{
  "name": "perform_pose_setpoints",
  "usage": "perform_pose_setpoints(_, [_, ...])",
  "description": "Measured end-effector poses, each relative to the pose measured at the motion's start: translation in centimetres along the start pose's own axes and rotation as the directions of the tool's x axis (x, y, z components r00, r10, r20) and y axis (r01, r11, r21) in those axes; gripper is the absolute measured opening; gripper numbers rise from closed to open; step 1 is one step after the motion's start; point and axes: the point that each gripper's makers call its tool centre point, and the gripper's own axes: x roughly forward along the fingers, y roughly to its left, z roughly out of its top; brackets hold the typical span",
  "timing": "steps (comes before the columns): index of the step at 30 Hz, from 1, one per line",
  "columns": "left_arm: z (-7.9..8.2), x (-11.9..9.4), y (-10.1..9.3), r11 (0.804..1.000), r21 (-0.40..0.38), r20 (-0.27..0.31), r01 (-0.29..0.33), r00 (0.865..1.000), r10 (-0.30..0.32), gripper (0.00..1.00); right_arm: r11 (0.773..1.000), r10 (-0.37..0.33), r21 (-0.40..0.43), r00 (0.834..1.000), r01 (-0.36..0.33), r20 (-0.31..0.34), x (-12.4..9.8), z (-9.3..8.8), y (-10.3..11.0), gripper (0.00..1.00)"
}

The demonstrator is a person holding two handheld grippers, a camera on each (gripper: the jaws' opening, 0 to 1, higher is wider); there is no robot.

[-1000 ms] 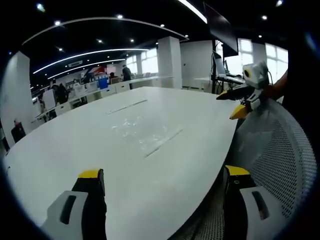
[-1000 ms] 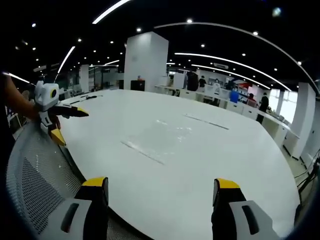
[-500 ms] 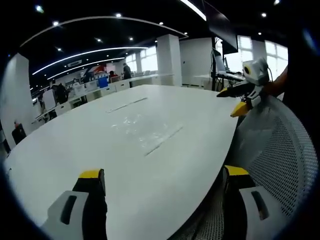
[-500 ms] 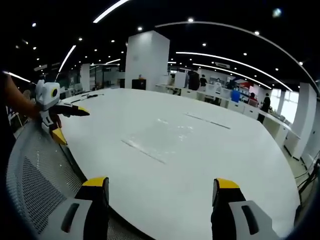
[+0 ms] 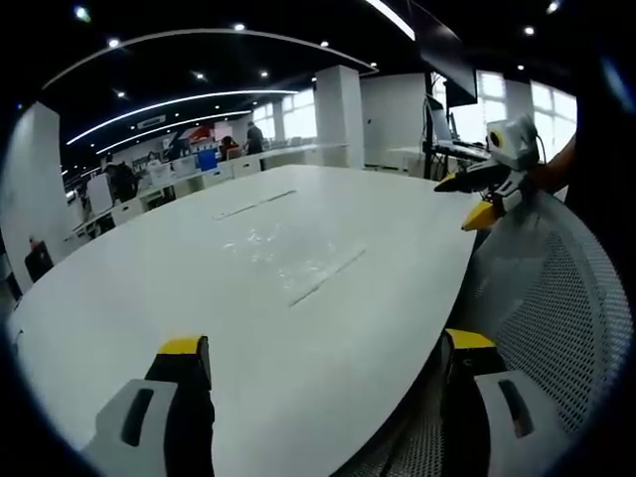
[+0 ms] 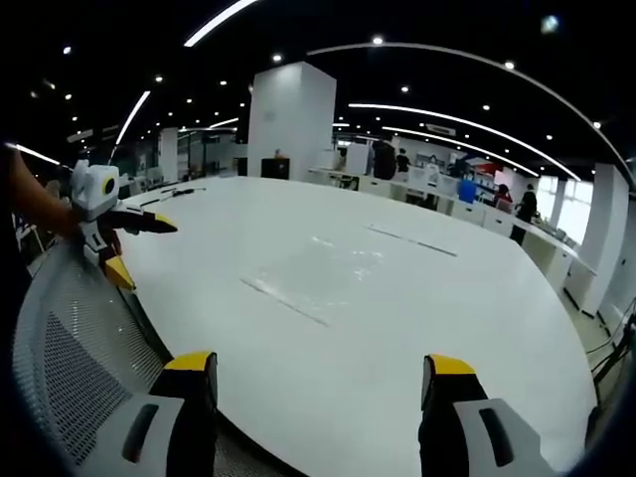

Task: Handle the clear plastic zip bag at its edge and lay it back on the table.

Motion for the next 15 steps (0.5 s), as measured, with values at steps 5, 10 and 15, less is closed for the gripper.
perform_pose_setpoints(5, [-0.6,0.1,-0.1,1.0,0.021,-0.032,0.006,0.999,-0.005,0.95,1.0,-0.001,0.001,1.0,0.001,-0.002,0.0,0.0,0.0,0.85])
perform_pose_setpoints(10, [-1.0,0.1,0.0,0.999,0.033,-0.05,0.013,0.999,-0.011,0.95,1.0,0.005,0.001,1.0,-0.005,-0.007,0.0,-0.1,0.0,0.84])
perform_pose_setpoints(15, [-1.3,0.1,0.0,0.996,0.084,-0.079,0.022,0.997,-0.016,0.95,1.0,0.002,0.002,1.0,-0.002,-0.009,0.0,-0.2,0.0,0.84])
